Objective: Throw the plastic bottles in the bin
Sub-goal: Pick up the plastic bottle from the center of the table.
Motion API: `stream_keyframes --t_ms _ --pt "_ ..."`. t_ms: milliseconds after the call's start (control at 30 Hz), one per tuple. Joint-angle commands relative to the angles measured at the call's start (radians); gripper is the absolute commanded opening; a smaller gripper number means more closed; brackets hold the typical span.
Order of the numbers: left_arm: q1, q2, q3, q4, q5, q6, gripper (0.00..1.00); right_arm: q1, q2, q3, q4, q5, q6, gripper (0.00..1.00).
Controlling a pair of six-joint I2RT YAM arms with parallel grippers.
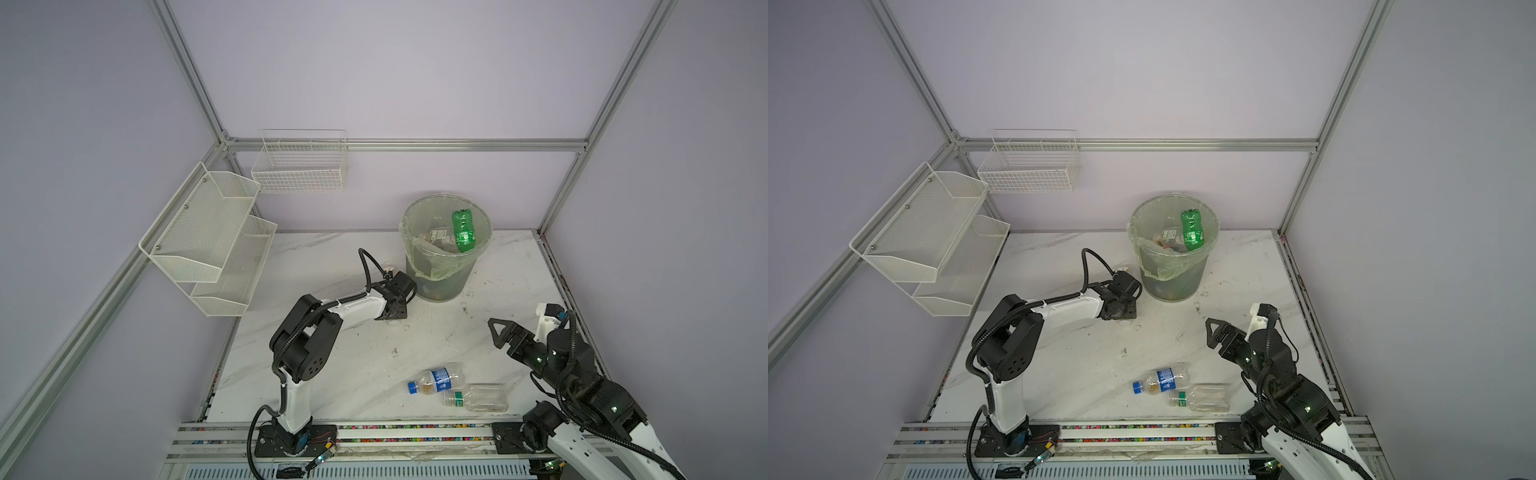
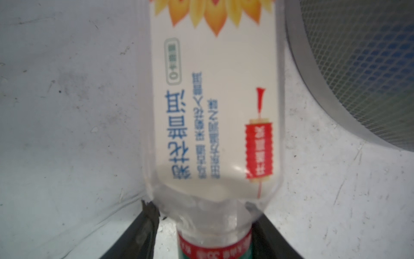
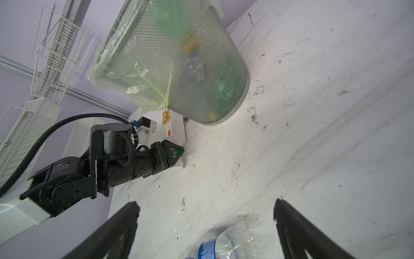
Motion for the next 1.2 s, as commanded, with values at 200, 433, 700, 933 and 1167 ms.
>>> stream_keyframes --t_ms 200,433,700,933,1167 --pt "-0.003 -0.015 0.089 0.009 -0.053 0.011 0.47 -0.002 -0.015 0.031 -0.038 0.008 -0.006 0.97" --pt "-0.004 -0.035 0.083 0.007 -0.055 0.024 0.35 -0.002 -0.004 0.030 -0.031 0.001 -0.006 0.97" --pt "0.015 -0.114 0.087 -0.100 -0.058 -0.036 0.33 -0.001 -0.001 0.027 -0.034 0.001 -0.004 0.97" --pt "0.088 -0.294 -0.037 -0.054 0.090 0.014 0.33 -0.002 0.000 0.011 -0.041 0.009 0.005 0.97" --pt "0.245 -0.557 -0.228 0.068 0.323 0.053 0.33 -0.001 -0.004 -0.017 -0.020 0.007 0.018 0.97"
